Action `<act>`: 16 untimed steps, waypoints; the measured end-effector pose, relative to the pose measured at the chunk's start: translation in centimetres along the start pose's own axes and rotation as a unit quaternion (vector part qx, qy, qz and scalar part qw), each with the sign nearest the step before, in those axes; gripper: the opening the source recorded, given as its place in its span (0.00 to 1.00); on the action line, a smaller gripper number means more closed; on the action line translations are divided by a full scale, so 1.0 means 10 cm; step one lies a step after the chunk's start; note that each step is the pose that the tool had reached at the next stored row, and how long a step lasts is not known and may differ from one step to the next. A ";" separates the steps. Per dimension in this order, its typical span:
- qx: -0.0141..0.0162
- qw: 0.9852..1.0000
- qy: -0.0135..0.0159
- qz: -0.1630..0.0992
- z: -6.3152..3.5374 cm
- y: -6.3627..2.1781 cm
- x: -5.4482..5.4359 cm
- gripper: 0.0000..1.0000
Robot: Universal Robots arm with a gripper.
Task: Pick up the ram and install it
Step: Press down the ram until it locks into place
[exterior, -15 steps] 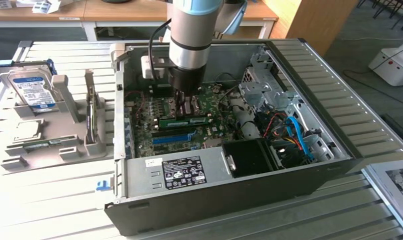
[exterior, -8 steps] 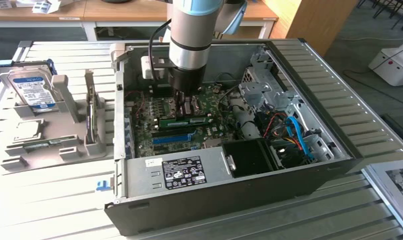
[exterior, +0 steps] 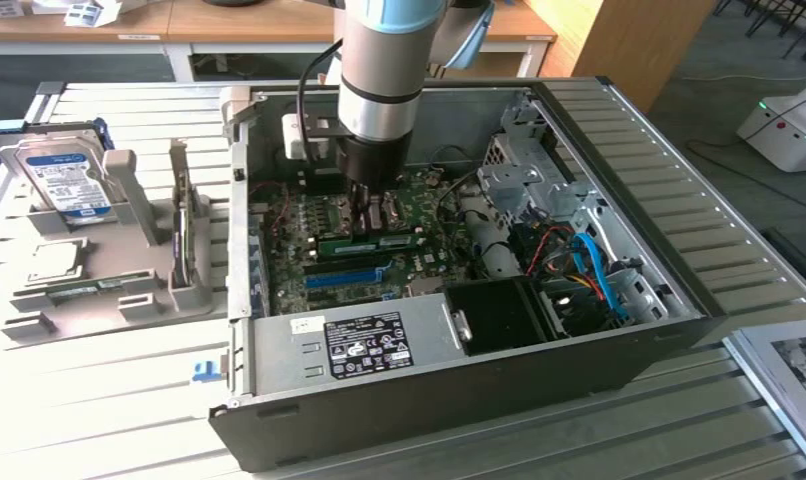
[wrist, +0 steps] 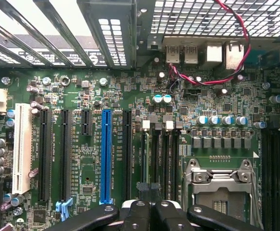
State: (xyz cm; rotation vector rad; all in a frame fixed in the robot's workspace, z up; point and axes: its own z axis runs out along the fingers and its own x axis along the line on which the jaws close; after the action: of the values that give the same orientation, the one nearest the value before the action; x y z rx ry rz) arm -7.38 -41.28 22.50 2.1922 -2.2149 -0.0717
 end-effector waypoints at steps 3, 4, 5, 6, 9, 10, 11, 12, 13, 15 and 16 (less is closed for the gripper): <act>0.000 1.000 0.000 0.000 0.001 0.000 0.00 0.10; 0.000 1.000 0.000 0.000 0.002 0.000 0.00 0.10; 0.000 1.000 0.000 0.000 0.002 0.000 0.00 0.10; 0.000 1.000 0.000 0.000 0.002 0.000 0.00 0.10; 0.000 1.000 0.000 0.000 0.003 0.000 0.00 0.10; 0.000 1.000 0.000 0.000 0.003 0.000 0.00 0.10; 0.000 1.000 0.000 0.000 0.003 0.000 0.00 0.10; 0.000 1.000 0.000 0.000 0.003 0.000 0.00 0.10; 0.000 1.000 0.000 0.000 0.002 0.000 0.00 0.10; 0.000 1.000 0.000 0.000 -0.014 0.000 0.00 0.10; 0.000 1.000 0.000 0.000 -0.029 0.001 0.00 0.10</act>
State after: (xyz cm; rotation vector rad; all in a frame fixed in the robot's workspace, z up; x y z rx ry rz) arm -7.37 -41.28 22.79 2.1925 -2.2152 -0.0720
